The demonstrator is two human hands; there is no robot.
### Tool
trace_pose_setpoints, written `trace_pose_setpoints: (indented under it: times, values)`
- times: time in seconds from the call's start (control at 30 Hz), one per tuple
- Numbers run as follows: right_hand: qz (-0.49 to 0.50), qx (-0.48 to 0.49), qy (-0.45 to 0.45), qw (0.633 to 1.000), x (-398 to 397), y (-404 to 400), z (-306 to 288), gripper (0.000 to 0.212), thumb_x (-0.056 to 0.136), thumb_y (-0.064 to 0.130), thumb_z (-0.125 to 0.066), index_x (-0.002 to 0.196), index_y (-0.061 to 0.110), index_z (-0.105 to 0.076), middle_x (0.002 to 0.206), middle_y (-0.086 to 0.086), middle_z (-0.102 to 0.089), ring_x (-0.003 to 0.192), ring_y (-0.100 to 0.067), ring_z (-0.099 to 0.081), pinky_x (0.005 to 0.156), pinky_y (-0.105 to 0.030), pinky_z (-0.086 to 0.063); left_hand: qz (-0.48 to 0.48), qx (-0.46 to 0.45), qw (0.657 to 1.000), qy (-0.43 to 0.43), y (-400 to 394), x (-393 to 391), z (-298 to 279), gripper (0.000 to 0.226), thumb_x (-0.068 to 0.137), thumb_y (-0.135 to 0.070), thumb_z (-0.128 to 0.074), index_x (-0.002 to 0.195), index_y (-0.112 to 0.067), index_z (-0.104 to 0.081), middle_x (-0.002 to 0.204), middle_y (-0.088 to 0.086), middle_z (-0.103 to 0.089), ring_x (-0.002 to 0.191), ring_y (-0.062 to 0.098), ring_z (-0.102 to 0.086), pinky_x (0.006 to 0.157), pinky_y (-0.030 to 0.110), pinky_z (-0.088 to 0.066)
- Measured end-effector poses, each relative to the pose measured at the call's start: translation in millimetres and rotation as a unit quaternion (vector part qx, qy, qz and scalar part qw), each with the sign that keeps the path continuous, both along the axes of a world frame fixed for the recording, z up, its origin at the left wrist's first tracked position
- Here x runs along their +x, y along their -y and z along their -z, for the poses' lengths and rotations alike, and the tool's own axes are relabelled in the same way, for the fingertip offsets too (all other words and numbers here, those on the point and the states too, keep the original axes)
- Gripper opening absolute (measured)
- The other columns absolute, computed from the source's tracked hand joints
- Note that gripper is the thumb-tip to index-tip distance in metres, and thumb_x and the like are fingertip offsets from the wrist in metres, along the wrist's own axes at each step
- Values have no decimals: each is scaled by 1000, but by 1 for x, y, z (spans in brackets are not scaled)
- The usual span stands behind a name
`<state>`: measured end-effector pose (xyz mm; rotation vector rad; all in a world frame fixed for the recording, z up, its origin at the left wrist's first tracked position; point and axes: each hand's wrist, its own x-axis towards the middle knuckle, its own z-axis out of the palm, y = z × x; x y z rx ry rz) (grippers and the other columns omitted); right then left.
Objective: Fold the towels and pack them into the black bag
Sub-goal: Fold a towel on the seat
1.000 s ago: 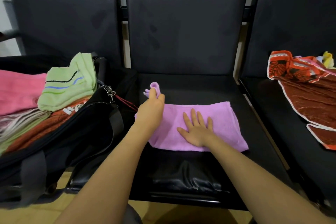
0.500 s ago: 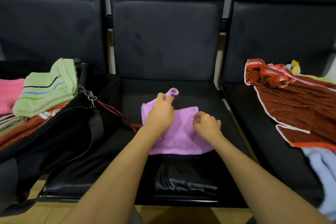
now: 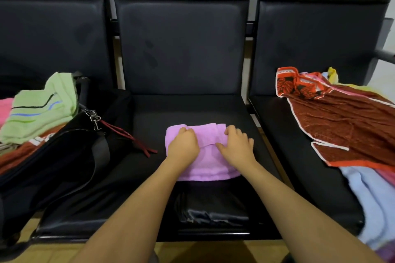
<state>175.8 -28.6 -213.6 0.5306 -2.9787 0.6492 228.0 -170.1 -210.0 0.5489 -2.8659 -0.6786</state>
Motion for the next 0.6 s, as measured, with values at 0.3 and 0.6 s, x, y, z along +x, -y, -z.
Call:
trace_pose_setpoints:
  times: [0.3,0.6]
  values:
    - [-166,169,-21,971,0,14,14,39,99,30,-36,137,32,-46,156,-3,-13,136,-30,-17,111,-41,-11,110,-98,985,91,20,10,19,59,95,-6,-29,149,-27,-24,153,-2,-26,133,24,-27,112,39,-18]
    - [106,118,-71,985,0,13,25,46,98,45,-37,128,10,-43,134,-11,-43,122,-26,-42,101,-38,-34,-99,-87,982,137,19,6,29,56,100,-27,-30,150,-33,-6,146,21,-23,130,35,-31,108,43,-23]
